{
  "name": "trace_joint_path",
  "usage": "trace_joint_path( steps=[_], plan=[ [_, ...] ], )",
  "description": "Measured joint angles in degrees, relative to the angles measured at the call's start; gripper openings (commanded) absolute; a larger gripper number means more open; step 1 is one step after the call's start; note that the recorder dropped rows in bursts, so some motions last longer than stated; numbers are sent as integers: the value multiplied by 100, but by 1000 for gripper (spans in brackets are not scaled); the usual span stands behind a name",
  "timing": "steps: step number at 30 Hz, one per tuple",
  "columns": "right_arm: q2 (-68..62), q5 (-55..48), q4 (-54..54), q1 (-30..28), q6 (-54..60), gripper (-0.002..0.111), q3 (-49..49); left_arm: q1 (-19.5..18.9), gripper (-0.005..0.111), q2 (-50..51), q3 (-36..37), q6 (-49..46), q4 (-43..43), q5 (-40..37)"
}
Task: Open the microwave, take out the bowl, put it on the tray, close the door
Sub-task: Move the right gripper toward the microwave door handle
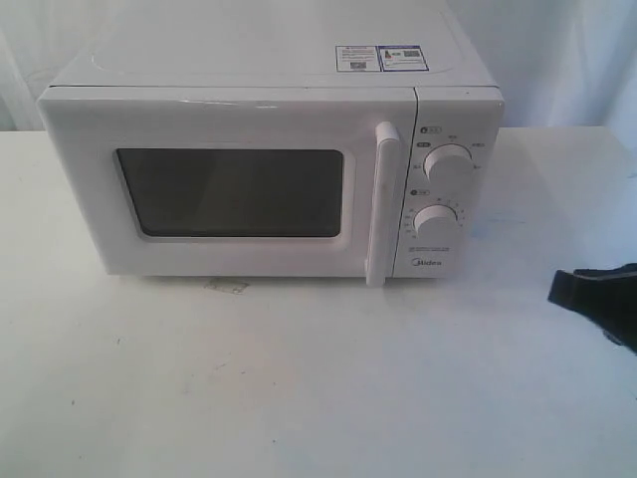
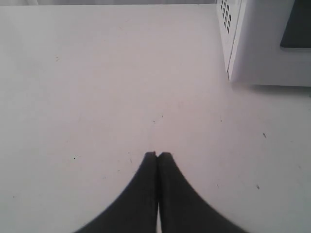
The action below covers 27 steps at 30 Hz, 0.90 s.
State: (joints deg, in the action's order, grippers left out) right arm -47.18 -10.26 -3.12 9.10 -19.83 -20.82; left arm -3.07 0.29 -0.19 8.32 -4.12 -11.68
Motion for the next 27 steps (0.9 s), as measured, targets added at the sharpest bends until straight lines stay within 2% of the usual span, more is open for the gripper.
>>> trace_joint_path(
  steps=[6,12,21,27],
  plan=[
    [-927,951,-262,701,866,0,0,0,0,0,0,0,0,0],
    [-1396,1764,401,1302,1098,0,0,0,0,0,0,0,0,0],
    [-1424,1888,532,1467,513,0,-11,0,0,0,0,0,0,0],
    [-1424,1608,556,1479,444,0,-11,0,0,0,0,0,0,0]
  ],
)
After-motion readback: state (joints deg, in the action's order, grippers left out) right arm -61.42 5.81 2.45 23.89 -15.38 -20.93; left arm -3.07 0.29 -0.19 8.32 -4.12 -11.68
